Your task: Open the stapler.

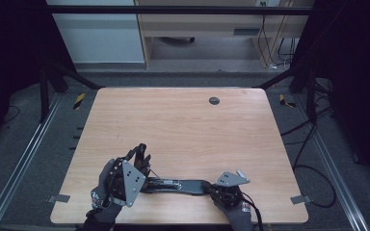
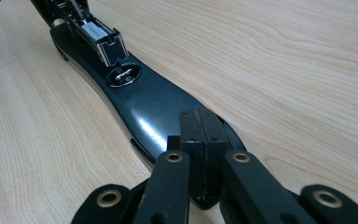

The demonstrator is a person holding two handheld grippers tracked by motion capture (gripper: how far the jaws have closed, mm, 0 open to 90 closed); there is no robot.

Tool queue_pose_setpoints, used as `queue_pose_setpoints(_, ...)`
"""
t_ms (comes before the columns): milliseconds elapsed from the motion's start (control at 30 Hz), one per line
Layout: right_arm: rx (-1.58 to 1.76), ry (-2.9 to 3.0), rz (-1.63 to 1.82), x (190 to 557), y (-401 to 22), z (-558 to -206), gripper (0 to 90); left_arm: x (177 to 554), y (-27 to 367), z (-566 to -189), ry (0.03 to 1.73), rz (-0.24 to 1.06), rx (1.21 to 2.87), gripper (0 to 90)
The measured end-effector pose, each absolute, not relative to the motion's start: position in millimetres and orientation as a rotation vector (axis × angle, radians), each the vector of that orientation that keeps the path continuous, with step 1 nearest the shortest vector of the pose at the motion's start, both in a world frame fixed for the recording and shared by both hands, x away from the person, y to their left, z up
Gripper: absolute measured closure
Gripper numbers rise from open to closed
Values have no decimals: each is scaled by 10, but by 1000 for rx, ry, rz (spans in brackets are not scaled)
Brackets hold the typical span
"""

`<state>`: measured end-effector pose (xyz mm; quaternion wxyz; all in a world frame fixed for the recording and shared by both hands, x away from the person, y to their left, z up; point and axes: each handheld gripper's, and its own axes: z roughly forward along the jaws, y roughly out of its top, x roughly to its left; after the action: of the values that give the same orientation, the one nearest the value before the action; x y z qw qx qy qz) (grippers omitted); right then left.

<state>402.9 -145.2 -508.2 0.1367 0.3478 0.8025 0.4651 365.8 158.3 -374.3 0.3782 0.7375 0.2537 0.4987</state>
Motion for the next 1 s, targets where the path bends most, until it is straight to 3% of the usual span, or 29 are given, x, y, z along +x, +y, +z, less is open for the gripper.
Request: queue_pose_setpoints(1000, 998, 2328, 1352, 4028, -1440, -5082, 900, 3643, 1794, -3748, 712, 1250, 1836, 555)
